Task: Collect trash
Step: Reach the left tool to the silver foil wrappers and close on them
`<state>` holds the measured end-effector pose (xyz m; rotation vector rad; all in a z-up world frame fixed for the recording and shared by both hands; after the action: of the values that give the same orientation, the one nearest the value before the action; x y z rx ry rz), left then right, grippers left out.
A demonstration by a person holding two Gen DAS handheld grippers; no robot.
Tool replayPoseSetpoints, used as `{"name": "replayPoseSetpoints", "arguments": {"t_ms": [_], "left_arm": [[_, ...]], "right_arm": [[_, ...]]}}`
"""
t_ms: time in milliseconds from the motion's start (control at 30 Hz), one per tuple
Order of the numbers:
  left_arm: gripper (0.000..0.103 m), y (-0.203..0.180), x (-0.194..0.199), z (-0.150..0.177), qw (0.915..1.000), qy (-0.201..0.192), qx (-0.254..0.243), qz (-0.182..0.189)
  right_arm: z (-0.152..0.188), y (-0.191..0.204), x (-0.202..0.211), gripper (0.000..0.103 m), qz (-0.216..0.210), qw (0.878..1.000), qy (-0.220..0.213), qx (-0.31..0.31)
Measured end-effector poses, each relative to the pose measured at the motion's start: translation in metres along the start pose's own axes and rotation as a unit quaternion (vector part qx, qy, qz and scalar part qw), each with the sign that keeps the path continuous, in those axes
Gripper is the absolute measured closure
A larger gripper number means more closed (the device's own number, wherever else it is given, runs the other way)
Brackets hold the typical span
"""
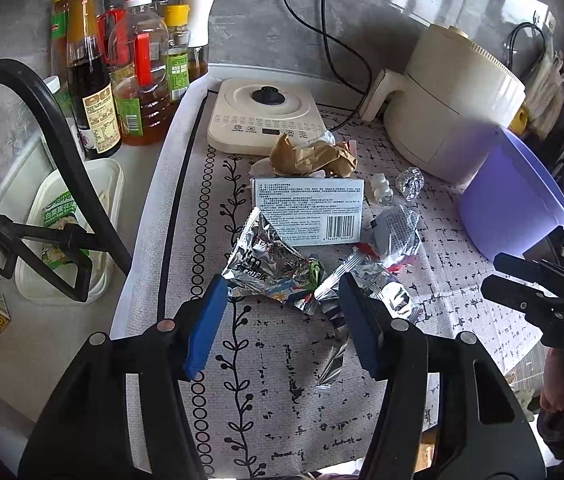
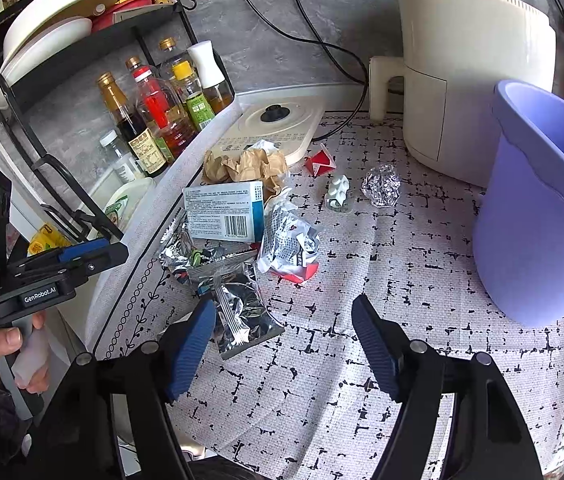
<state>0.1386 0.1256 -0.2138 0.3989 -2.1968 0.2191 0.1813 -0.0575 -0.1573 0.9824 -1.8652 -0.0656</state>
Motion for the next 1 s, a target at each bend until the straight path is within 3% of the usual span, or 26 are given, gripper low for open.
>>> {"name": "replayPoseSetpoints", "arguments": {"t_ms": [500,667,833,900,933,967,1000], "left_arm": [[0.048,-0.005,-0.069,-0.005,0.9986,0.03,-0.042,-0.006],[0.023,-0.008,-0.081,-0.011,0.9985,0.023,-0.049,-0.012],[0.022,-0.009,-0.095,-0.009,0.9986,0.039,-0.035,0.002],[0.028,-0.009,-0.096,-0.008,0.9986,0.044,-0.028,0.009],[0.044,-0.01,-0.095,-0.007,0.9984,0.049,-0.027,0.014],[0.051,-0.012,-0.095,-0.006,0.998,0.054,-0.027,0.018],[0.055,-0.013,-0.093,-0.006,0.998,0.053,-0.027,0.02]], "right_arm": [[-0.028,-0.016,-0.064,0.034,0.004,0.999,0.018,-0.035],[-0.031,-0.02,-0.078,0.028,0.005,0.999,0.027,-0.035],[-0.028,-0.025,-0.095,0.028,0.003,0.998,0.038,-0.042],[-0.025,-0.026,-0.101,0.033,0.0,0.998,0.045,-0.045],[-0.023,-0.025,-0.103,0.046,-0.003,0.998,0.051,-0.047],[-0.022,-0.025,-0.104,0.061,-0.007,0.997,0.056,-0.05],[-0.022,-0.025,-0.104,0.063,-0.008,0.997,0.055,-0.052]]}}
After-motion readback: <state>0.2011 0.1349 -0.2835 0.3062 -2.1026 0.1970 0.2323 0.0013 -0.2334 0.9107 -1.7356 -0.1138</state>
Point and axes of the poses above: each gripper's, at about its wrist camera, not at the fingertips, and x roughly against the way its jaws point, y to its left, z to its underside, the point moved 10 cm from there along -x, roughly the way its jaws point, and after that the axes turned 12 degrees about -z, right-handed, at the moved point
